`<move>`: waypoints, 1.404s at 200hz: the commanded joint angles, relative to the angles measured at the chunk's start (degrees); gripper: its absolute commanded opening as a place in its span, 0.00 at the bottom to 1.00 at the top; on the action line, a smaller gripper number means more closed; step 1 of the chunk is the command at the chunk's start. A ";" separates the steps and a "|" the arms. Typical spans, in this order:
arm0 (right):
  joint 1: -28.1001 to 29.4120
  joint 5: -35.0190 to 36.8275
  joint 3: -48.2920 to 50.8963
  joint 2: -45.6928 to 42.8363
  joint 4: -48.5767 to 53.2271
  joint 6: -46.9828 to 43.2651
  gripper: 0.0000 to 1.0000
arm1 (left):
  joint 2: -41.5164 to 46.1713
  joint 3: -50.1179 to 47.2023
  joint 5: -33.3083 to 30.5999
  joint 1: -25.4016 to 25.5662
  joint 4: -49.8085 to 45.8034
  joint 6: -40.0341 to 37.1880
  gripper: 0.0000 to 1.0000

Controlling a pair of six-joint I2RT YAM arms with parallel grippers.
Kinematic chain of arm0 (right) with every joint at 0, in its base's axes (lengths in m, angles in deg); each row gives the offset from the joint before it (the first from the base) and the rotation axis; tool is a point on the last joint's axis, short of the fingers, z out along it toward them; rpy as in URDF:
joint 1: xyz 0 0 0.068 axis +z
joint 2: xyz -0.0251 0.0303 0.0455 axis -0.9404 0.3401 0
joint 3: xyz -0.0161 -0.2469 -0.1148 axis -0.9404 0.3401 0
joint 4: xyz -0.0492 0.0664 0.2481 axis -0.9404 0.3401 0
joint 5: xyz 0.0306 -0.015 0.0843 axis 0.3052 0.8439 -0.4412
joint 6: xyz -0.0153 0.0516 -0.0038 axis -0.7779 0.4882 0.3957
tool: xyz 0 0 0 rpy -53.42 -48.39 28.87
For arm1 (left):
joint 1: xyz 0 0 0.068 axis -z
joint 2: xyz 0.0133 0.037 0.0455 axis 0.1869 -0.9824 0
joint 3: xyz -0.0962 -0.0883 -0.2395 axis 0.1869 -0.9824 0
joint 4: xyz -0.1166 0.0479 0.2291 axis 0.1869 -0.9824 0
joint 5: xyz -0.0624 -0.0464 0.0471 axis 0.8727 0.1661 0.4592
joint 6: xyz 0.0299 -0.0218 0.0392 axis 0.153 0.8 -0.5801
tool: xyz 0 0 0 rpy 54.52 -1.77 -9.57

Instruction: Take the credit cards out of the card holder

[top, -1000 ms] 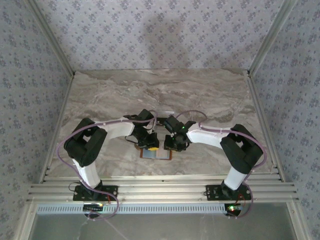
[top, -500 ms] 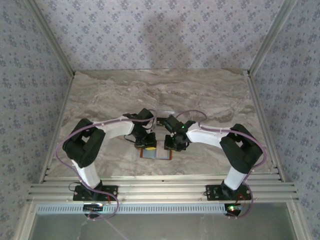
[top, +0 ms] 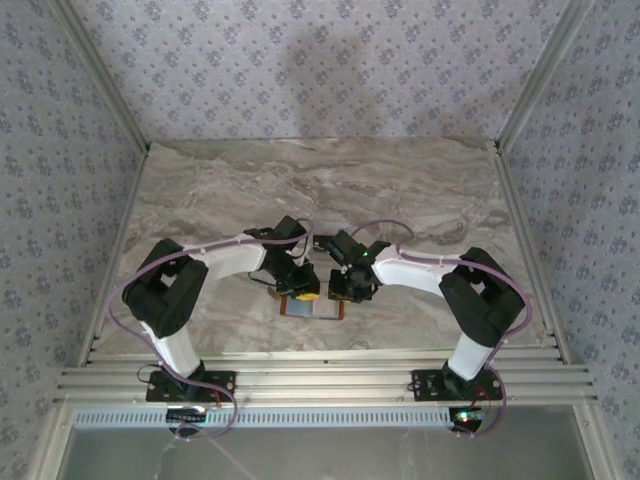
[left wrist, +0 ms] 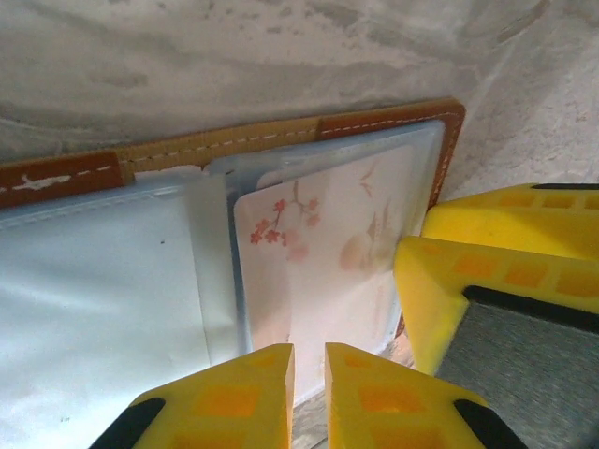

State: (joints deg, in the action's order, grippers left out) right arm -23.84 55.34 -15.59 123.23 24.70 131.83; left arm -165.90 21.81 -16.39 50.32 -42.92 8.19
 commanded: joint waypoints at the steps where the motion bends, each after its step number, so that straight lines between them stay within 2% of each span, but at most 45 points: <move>1: 0.31 2.69 0.42 2.44 3.95 -0.69 0.29 | -2.19 -0.88 1.94 0.36 -0.12 -0.57 0.18; 36: 0.26 2.64 0.40 2.54 4.01 -0.68 0.29 | -3.54 -0.74 1.06 0.37 -1.49 -1.77 0.18; 87: 0.30 2.51 0.18 2.79 4.10 -0.75 0.29 | -2.68 2.77 -12.54 0.61 -10.66 -5.26 0.18; 139: 0.25 2.51 -0.20 2.92 4.40 -1.07 0.29 | -2.59 5.13 -17.19 2.30 -11.95 -5.55 0.18; 161: 0.31 2.42 -0.19 2.96 4.26 -1.05 0.29 | -2.54 4.60 -15.53 2.24 -10.21 -4.76 0.19; 195: 0.35 2.43 -0.30 2.93 4.27 -1.30 0.29 | -2.71 1.09 -7.04 1.23 -1.43 -0.97 0.22; 281: 0.38 2.10 0.24 2.77 3.58 -1.16 0.29 | -3.29 -3.58 -0.17 -0.91 5.37 1.32 0.24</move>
State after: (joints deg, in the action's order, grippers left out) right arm -23.71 55.30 -16.49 124.04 24.83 131.63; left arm -167.86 20.94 -18.16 49.47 -42.20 8.21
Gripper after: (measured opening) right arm 0.287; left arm 0.238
